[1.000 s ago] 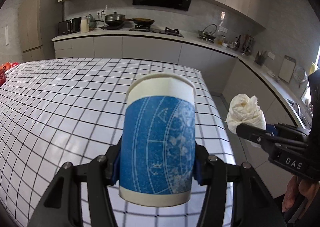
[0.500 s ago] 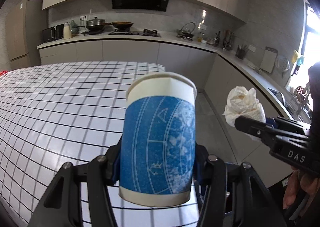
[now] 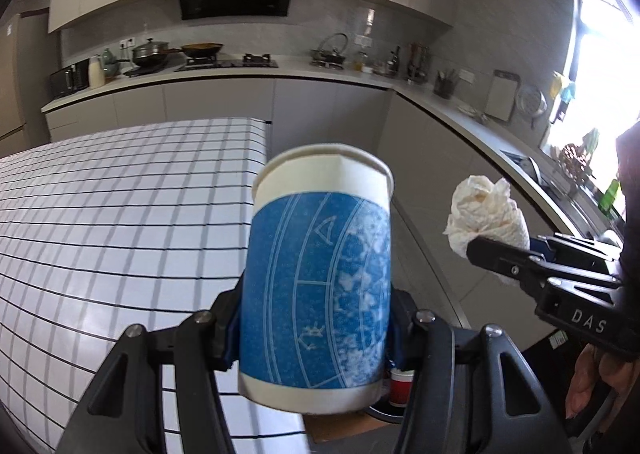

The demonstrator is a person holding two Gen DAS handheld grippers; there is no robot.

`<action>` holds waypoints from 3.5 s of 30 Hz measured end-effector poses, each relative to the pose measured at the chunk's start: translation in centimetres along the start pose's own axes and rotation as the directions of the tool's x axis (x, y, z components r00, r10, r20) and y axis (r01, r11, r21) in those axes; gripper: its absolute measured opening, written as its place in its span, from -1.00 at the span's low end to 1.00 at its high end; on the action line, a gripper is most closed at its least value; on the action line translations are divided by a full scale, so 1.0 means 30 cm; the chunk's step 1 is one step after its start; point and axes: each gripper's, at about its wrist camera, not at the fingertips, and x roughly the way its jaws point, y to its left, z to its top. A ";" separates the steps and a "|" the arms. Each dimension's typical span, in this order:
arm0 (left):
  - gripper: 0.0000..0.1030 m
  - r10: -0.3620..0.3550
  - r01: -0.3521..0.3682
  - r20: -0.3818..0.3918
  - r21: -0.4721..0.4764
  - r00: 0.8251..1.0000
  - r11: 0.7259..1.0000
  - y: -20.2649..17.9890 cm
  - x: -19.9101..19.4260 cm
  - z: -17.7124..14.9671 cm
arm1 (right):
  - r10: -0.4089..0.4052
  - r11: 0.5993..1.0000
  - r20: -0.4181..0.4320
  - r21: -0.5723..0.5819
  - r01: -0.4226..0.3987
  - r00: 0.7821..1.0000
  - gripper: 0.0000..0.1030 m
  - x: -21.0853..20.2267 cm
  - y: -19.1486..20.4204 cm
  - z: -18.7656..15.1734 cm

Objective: Collect trash

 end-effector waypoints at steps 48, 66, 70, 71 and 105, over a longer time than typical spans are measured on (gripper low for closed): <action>0.09 -0.015 0.031 -0.372 0.038 0.928 0.999 -0.415 0.433 -0.385 | 0.022 0.999 -0.374 0.031 -0.011 0.927 -0.45 0.283 -0.502 -0.498; 0.98 0.180 -0.194 -0.399 0.006 0.899 0.981 -0.386 0.495 -0.509 | -0.106 0.994 -0.445 -0.035 0.101 0.889 1.00 0.514 -0.609 -0.634; 0.98 0.181 -0.192 -0.392 0.011 0.902 0.981 -0.392 0.485 -0.488 | -0.129 0.992 -0.434 -0.053 0.117 0.892 1.00 0.517 -0.584 -0.615; 0.98 0.180 -0.191 -0.389 0.010 0.904 0.982 -0.381 0.490 -0.482 | -0.137 0.991 -0.431 -0.055 0.125 0.892 1.00 0.512 -0.574 -0.610; 0.99 0.116 -0.116 -0.111 0.011 0.987 0.993 -0.343 -0.063 -0.279 | -0.225 0.972 -0.170 0.032 0.233 0.960 1.00 -0.079 -0.241 -0.404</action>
